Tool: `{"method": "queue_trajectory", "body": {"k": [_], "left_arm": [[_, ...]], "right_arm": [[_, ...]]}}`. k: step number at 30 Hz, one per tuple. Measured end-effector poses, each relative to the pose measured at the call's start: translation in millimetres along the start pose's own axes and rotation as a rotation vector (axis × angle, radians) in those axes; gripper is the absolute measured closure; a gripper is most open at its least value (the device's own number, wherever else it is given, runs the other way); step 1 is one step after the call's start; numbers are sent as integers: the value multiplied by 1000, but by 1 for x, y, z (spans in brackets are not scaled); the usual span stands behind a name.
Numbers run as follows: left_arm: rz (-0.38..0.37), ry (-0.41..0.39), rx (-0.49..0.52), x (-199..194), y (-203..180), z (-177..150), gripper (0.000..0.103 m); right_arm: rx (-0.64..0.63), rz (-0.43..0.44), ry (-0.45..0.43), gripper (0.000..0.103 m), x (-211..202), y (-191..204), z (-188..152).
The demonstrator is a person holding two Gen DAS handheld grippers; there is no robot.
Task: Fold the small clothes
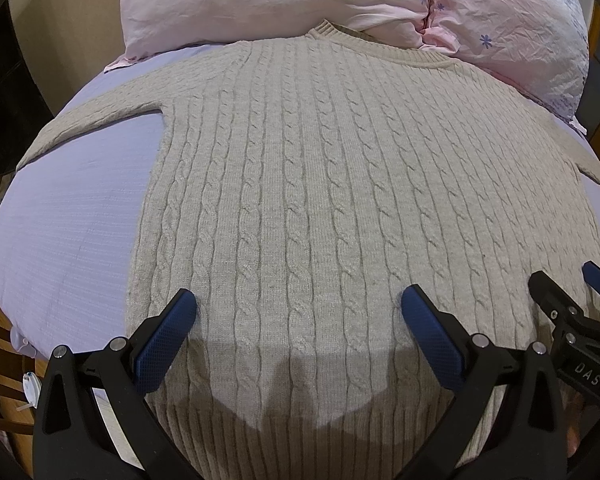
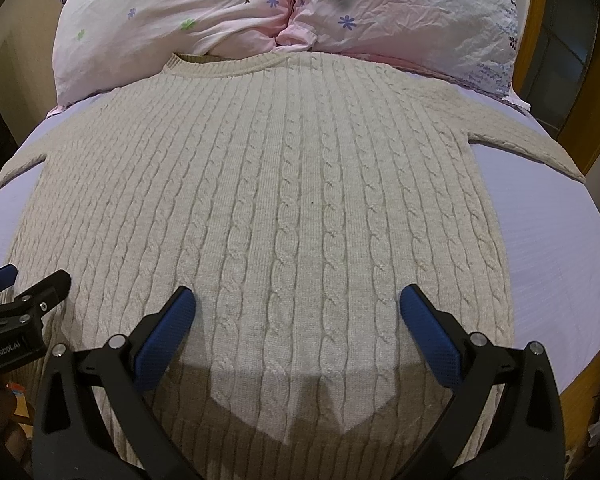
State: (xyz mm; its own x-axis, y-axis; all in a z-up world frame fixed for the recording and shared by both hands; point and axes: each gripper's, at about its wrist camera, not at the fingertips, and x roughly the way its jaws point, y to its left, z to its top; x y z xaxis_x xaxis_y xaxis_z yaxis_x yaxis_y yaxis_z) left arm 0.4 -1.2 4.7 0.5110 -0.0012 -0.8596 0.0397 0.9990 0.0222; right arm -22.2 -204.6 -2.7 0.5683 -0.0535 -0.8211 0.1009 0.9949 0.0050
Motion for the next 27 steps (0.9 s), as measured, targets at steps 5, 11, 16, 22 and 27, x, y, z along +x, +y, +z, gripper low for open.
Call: {"method": "queue_trajectory", "body": {"k": [5, 11, 16, 22, 27], "left_arm": [[3, -2, -2, 2, -1, -1, 1], [3, -4, -1, 2, -1, -2, 1], [3, -4, -1, 2, -1, -2, 1], [2, -11, 0, 1, -1, -3, 1], [-7, -60, 13, -2, 1, -7, 1]], "right_arm": [[-3, 0, 7, 2, 0, 1, 0], [-3, 0, 8, 2, -1, 1, 0], [-7, 2, 3, 2, -1, 1, 0], [-38, 29, -6, 2, 0, 0, 2], [129, 32, -91, 21, -17, -73, 33]]}}
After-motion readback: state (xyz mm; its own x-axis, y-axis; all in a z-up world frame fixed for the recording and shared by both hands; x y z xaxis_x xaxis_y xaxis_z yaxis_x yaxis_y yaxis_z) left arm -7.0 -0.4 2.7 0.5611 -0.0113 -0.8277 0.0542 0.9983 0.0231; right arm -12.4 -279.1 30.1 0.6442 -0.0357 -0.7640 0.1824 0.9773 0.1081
